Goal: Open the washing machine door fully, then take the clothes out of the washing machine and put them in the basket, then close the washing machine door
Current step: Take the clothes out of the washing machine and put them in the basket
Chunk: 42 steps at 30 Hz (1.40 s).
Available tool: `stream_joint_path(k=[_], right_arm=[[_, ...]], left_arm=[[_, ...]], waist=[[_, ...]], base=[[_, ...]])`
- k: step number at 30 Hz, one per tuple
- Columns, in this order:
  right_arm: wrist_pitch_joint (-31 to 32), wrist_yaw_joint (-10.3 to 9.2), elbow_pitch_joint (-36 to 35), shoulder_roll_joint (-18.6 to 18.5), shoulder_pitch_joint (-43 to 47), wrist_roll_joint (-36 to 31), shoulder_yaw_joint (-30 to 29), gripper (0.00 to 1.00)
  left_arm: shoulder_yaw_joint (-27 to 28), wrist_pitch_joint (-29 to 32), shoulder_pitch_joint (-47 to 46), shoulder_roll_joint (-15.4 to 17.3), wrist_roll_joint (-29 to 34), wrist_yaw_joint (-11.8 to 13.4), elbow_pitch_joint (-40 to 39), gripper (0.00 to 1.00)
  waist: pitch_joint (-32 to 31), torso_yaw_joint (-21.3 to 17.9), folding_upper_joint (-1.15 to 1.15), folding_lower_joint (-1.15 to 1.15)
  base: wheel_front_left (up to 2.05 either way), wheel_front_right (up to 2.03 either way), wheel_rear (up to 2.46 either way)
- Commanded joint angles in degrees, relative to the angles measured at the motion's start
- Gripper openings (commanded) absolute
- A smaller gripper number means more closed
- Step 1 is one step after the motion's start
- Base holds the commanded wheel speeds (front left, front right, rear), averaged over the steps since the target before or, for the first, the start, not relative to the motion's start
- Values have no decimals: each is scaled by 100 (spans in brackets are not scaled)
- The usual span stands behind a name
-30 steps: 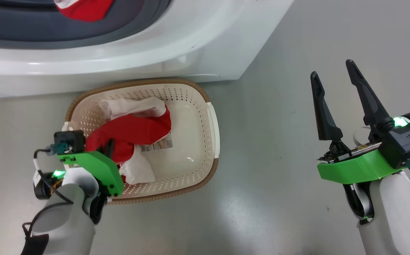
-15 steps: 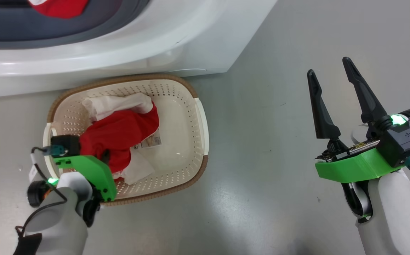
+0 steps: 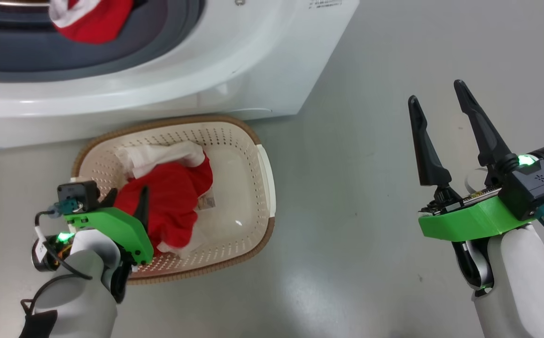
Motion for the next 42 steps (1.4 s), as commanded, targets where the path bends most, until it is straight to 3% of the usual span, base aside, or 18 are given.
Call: stream_joint_path(k=[1,10,22,32,42], right_arm=[[-36,36,-73,13,109,93,103,100],[-36,36,41,13,277,-20,44,100],[-36,36,211,13,638,-111,-45,100],[-36,36,294,13,907,-120,-126,100],[-36,36,181,13,1236,-122,-314,100]], left_arm=[[66,-165,144,167,-30,-11,-87,100],[206,-289,558,173,-56,-35,-954,100],[377,-292,1771,189,-23,-44,-3399,100],[1193,-292,2898,342,818,84,-5369,100],[1765,-293,3859,152,1213,251,-6593,100]], waist=[[-281,97,0,0],[-931,285,0,0],[-1787,538,0,0],[-2336,552,0,0],[-2774,449,0,0]], base=[[0,0,0],[0,0,0],[0,0,0],[0,0,0],[0,0,0]])
